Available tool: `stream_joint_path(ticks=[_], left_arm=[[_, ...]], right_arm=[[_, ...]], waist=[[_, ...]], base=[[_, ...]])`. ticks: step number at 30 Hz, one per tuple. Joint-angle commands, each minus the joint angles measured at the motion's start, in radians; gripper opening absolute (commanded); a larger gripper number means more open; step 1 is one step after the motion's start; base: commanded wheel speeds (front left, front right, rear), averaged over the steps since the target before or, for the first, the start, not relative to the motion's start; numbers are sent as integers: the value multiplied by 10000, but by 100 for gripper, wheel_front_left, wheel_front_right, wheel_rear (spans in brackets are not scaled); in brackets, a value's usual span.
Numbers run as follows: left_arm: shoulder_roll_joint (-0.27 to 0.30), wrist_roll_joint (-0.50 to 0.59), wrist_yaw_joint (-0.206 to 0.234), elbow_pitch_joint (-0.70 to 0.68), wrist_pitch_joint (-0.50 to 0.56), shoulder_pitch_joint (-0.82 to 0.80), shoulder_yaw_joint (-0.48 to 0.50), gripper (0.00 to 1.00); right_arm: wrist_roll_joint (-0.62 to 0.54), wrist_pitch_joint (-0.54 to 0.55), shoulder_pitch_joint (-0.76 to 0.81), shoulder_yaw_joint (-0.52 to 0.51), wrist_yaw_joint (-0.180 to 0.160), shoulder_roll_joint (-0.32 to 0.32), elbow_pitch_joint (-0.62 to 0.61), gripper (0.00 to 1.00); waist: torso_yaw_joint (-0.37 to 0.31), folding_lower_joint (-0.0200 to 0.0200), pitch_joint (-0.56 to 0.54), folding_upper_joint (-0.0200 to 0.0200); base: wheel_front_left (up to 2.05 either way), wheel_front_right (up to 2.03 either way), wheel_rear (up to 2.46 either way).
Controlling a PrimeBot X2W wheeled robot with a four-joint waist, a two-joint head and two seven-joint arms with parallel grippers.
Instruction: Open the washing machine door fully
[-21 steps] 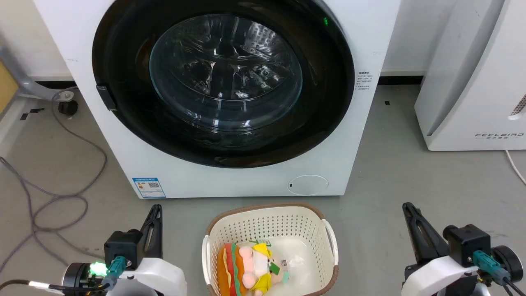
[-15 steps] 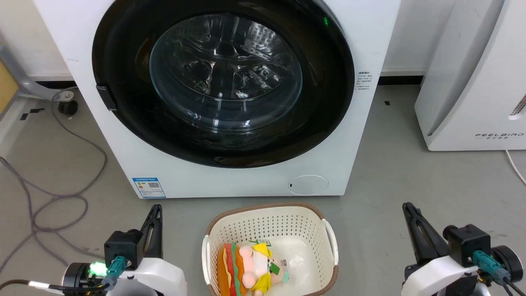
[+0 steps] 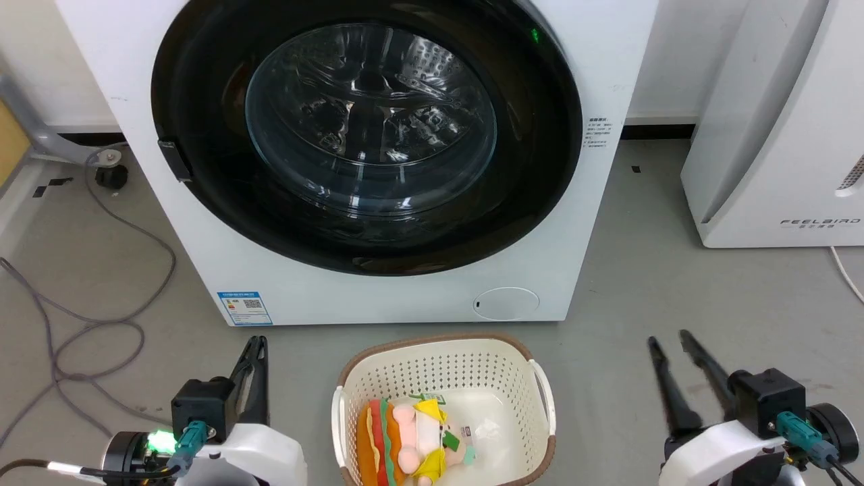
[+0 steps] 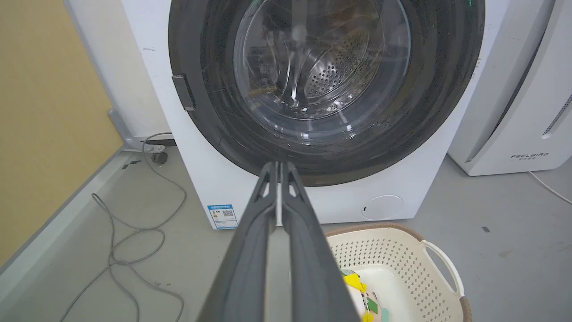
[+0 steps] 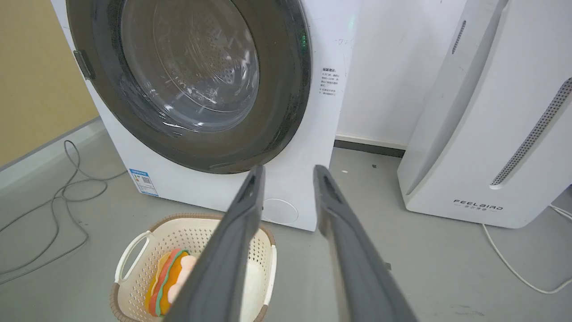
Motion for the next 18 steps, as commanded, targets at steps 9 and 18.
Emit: stream_joint_path(ticks=[9,18], left_arm=[[0,-74,124,-25,-188,-18,-95,100],[1,-143,233,-119,-376,-25,-162,100]], right_arm=[[288,-188,9,-121,0,0,-133,100],[758,-375,39,-176,1,1,-310,100]], waist=[[1,1,26,0],[13,1,48,0]], base=[[0,0,0],[0,0,0]])
